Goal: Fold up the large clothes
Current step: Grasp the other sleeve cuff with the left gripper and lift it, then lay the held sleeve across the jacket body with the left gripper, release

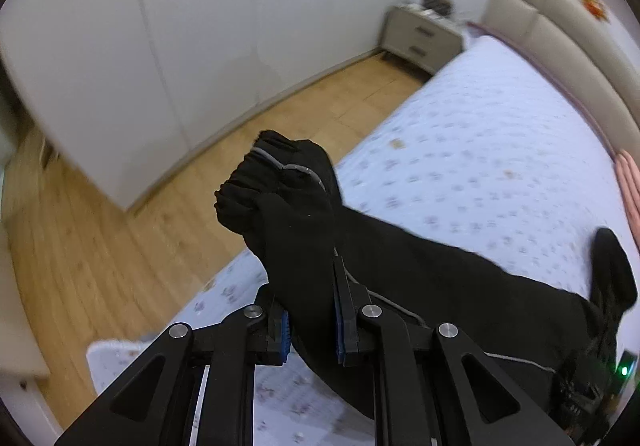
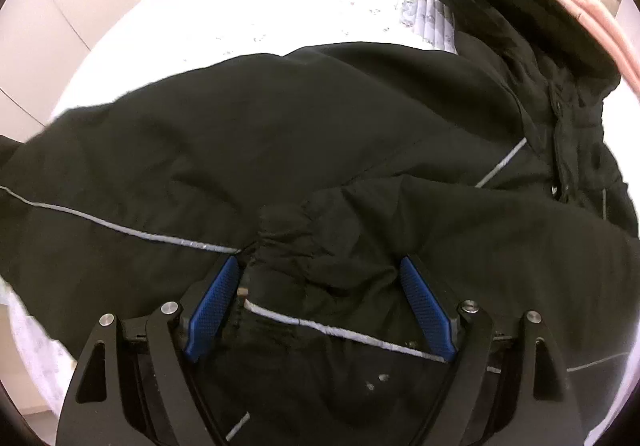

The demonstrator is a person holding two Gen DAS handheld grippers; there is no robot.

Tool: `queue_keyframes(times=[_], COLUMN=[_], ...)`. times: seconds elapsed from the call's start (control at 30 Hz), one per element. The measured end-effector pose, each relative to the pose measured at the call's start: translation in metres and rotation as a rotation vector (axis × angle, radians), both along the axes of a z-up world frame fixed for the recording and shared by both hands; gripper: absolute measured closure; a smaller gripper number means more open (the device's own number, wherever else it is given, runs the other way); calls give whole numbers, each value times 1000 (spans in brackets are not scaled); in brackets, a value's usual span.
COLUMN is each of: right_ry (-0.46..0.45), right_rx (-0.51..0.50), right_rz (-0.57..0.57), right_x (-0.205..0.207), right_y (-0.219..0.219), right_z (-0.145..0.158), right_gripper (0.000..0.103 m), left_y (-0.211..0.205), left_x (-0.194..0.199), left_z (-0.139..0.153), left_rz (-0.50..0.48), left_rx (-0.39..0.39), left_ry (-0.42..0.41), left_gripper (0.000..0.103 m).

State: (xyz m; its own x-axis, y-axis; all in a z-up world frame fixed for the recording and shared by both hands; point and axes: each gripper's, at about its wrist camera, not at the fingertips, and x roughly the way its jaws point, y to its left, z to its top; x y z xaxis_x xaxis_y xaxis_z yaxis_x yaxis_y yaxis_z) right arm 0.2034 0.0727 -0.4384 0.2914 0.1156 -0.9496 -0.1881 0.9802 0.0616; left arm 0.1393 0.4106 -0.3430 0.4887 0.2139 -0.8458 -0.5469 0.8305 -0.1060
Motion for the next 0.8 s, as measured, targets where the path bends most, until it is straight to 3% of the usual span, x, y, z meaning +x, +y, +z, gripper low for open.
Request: queue_keyframes(times=[0.2, 0.37, 0.5, 0.8], right_ry=[-29, -14, -13, -12], right_rx=[123, 161, 150, 135], right_rz=[-40, -81, -115, -256], right_x=[-28, -56, -80, -132], right_y=[-38, -68, -113, -231], right_z=[28, 37, 40, 59], right_gripper=[18, 18, 18, 18], left_y=[-80, -171, -263, -442], left_x=[-2, 5, 10, 0], left_z=[57, 77, 70, 44], left_rz=[-191, -397, -559, -827], left_rx=[72, 89, 137, 27], left_ry=[-107, -154, -150, -122], left_gripper=[87, 87, 87, 87])
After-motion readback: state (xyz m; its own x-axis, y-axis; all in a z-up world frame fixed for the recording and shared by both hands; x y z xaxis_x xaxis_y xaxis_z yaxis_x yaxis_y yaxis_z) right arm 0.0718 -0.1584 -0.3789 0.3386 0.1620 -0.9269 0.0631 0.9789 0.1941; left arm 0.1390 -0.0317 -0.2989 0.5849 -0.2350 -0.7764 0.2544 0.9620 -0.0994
